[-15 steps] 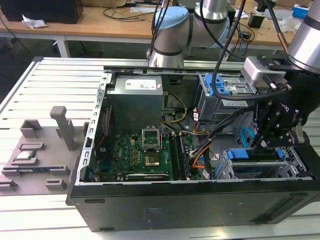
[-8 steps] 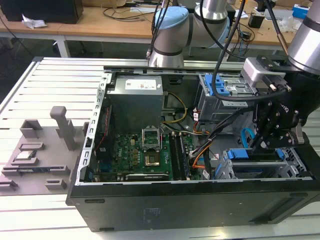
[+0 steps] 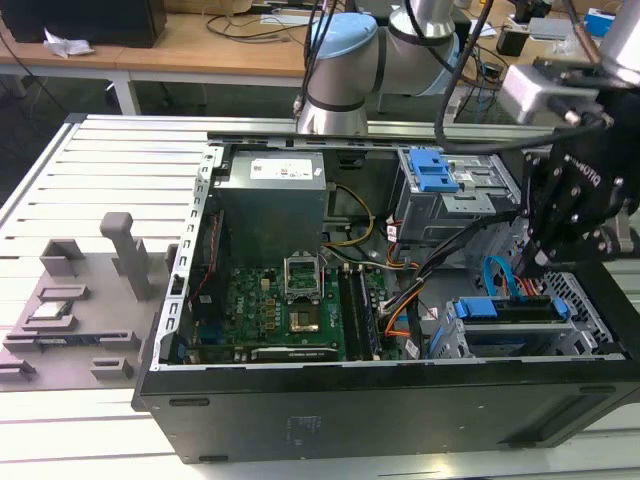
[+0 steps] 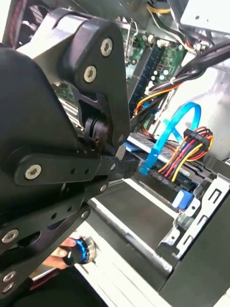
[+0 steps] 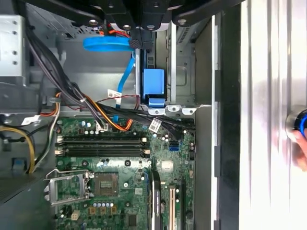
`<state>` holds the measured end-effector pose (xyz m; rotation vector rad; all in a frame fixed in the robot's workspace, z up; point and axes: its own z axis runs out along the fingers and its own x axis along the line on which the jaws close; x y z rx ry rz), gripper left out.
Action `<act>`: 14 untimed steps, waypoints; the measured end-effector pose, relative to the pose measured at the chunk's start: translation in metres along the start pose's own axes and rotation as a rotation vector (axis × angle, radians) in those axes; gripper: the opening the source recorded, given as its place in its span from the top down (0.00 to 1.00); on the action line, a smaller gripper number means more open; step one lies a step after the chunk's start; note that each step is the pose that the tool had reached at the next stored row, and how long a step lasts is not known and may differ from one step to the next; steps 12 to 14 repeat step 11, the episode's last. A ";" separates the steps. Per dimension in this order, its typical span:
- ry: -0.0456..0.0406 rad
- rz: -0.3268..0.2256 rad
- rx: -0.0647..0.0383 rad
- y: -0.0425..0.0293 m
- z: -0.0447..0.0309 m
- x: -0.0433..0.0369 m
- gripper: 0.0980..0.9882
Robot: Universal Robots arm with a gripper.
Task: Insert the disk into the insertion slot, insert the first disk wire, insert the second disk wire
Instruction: 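Insert the second disk wire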
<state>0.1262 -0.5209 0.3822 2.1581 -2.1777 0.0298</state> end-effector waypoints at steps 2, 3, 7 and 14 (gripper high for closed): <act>0.0002 0.000 0.000 0.0004 -0.0093 0.0005 0.99; 0.0001 0.000 0.000 0.0004 -0.0114 0.0006 0.99; -0.0002 0.000 0.000 0.0005 -0.0128 0.0007 0.99; -0.0001 0.000 0.000 0.0005 -0.0130 0.0007 0.99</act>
